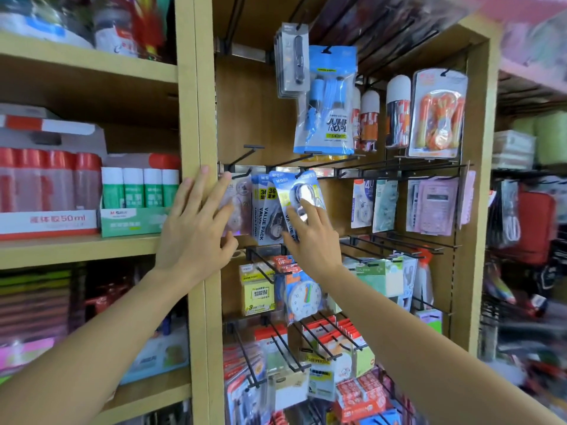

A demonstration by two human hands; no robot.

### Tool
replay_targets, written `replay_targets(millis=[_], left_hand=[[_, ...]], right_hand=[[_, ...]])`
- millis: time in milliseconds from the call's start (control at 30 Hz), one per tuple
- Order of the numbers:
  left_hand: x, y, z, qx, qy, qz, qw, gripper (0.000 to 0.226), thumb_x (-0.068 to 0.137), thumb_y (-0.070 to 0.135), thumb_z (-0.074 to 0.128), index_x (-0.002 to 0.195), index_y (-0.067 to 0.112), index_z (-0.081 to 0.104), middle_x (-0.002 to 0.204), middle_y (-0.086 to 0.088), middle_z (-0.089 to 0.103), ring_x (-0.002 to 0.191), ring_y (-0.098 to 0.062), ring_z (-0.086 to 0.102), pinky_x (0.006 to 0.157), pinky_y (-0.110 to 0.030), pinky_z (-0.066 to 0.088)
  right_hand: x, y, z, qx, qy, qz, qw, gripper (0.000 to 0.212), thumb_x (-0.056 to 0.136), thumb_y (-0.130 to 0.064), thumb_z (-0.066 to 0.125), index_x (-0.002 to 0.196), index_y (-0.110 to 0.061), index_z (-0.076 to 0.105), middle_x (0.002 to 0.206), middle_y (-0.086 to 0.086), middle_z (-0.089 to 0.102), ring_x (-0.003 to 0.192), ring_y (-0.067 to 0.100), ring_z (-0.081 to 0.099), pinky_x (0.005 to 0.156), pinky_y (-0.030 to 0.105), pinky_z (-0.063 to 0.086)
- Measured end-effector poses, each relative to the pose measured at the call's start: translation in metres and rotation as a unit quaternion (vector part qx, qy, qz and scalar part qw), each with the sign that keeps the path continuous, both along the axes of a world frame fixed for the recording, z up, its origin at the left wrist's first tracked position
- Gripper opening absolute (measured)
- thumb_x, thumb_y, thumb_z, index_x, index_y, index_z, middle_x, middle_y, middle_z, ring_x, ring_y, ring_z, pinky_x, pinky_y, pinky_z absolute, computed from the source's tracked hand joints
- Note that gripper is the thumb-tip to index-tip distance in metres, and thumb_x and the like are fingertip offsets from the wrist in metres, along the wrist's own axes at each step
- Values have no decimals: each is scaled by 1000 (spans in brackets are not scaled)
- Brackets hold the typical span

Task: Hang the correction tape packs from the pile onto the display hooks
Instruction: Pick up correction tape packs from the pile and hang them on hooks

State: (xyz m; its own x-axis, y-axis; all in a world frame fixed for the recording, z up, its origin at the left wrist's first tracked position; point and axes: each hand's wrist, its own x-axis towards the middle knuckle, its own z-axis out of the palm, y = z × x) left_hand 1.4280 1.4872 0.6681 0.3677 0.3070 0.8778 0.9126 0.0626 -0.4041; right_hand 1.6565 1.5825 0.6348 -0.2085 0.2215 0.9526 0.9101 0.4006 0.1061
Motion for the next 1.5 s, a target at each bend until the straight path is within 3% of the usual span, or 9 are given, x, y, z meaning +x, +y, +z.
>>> replay_targets(millis=[133,267,367,700,867,1100,1200,1333,1500], left_hand=[[0,-1,-1,7,1,-2,1000,47,86,37,56,123,10,69,164,-9,25,155,-36,7,126,-52,9],[1,-2,-2,6,-2,5,1000,48,87,38,54,124,11,68,165,-9,22,155,-35,4,126,-52,7],[2,-1,-3,4,-4,4,1000,47,88,38,53,123,11,69,165,-9,22,155,-34,4,126,-51,6],[0,0,-6,-12,-11,8,1000,46,89,40,51,122,13,69,166,-7,20,155,-34,2,125,-52,8],[-2,0,-4,-4,-15,-26,1000,41,87,37,54,116,14,70,165,-7,24,155,-34,5,125,-52,9],[11,-8,-71,-10,-94,-246,965,30,78,21,66,105,14,74,143,-7,58,141,-32,45,118,-46,32],[25,-33,-105,-98,-140,-284,943,25,82,30,60,98,20,75,110,3,74,106,-22,67,92,-36,48],[44,-57,-167,-236,-228,-293,898,27,81,43,55,93,29,75,72,32,61,78,-1,62,66,-23,42],[65,-58,-290,-446,-346,-213,798,32,79,57,55,103,40,67,88,30,70,83,7,67,76,-29,56]], right_hand=[[0,0,-7,-39,-13,9,999,55,92,-49,55,140,-22,50,149,12,41,130,37,42,94,49,51],[-4,3,1,-124,-39,-13,991,73,91,-70,35,154,-35,24,166,4,10,151,39,6,119,56,21],[-10,8,11,-154,-61,-24,986,77,91,-74,29,156,-39,9,167,-1,-2,152,37,-8,121,58,5],[-21,29,21,-218,-81,-8,973,80,88,-76,32,155,-43,3,164,-8,-18,151,33,-14,119,62,12],[-12,-2,28,-242,-63,27,968,70,90,-66,42,153,-37,26,166,-4,5,150,35,10,118,58,17],[24,-60,-44,-245,-7,135,960,57,84,-51,49,134,-26,59,151,1,46,131,30,46,106,47,40],[43,-79,-86,-230,34,177,956,38,84,-38,61,118,-22,69,133,0,61,118,26,54,98,41,46],[70,-105,-155,-256,102,226,934,24,84,-21,68,107,-16,72,109,0,69,104,19,57,96,13,36],[105,-121,-270,-404,174,225,870,25,82,-29,61,101,-21,74,93,-2,71,86,22,65,77,35,52]])
